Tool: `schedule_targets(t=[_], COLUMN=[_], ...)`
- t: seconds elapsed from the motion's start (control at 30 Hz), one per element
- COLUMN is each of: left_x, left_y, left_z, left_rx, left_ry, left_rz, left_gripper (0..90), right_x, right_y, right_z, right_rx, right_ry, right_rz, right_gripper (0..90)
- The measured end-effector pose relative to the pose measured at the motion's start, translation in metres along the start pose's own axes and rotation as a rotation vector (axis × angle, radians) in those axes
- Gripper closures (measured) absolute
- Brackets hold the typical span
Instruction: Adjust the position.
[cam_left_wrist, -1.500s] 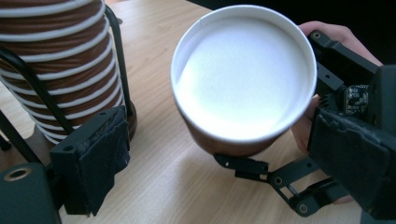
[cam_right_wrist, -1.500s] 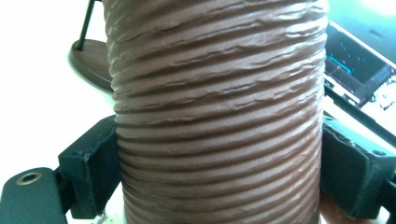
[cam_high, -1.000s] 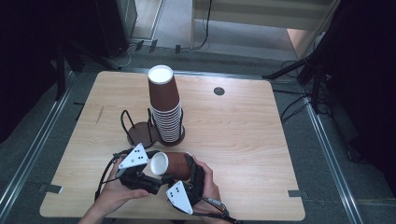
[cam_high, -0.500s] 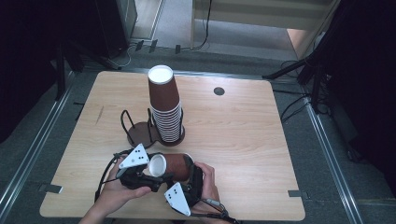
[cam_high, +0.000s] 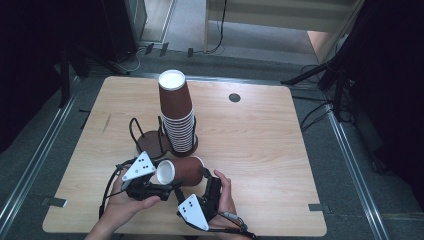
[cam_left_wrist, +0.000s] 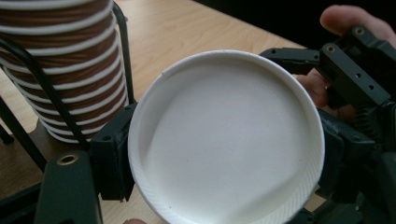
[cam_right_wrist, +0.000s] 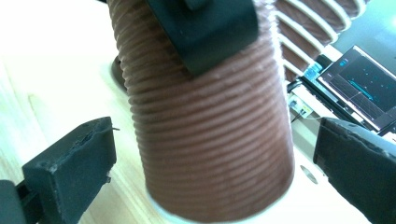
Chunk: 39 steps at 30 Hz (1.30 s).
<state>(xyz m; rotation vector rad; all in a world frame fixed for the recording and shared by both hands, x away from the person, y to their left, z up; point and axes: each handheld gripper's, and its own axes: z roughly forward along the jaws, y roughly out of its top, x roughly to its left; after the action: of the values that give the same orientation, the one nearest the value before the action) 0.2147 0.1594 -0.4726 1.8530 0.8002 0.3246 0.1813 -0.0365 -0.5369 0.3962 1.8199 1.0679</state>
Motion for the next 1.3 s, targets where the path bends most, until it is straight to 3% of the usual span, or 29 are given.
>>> schedule_targets(t=[0.1, 0.2, 0.43, 0.57, 0.73, 0.93, 1.07, 1.3], left_x=[0.001, 0.001, 0.003, 0.002, 0.000, -0.005, -0.008, -0.009], left_y=[0.001, 0.001, 0.004, 0.008, 0.014, 0.018, 0.019, 0.025], left_z=[-0.003, -0.005, -0.005, 0.001, 0.013, 0.029, 0.039, 0.051], left_rx=[-0.032, -0.058, -0.143, -0.199, -0.257, -0.309, -0.346, -0.379], left_ry=[0.020, 0.036, 0.039, 0.039, 0.023, -0.011, -0.005, -0.005], left_rz=[0.004, 0.016, 0.006, 0.013, 0.013, 0.024, 0.029, 0.029], left_gripper=[22.5, 22.5, 22.5, 22.5, 22.5, 22.5, 22.5, 22.5], right_x=[-0.006, -0.010, -0.022, -0.030, -0.043, -0.063, -0.073, -0.085], right_y=[0.005, 0.008, 0.012, 0.010, 0.003, -0.007, -0.014, -0.023], right_z=[-0.003, -0.005, -0.013, -0.019, -0.029, -0.041, -0.043, -0.049], right_rx=[-0.008, -0.017, -0.017, -0.006, 0.022, 0.064, 0.113, 0.143], right_ry=[-0.001, -0.013, -0.042, -0.067, -0.112, -0.184, -0.261, -0.302], right_rz=[0.047, 0.058, 0.128, 0.150, 0.213, 0.341, 0.452, 0.637], right_gripper=[0.0, 0.0, 0.0, 0.0, 0.0, 0.0, 0.0, 0.0])
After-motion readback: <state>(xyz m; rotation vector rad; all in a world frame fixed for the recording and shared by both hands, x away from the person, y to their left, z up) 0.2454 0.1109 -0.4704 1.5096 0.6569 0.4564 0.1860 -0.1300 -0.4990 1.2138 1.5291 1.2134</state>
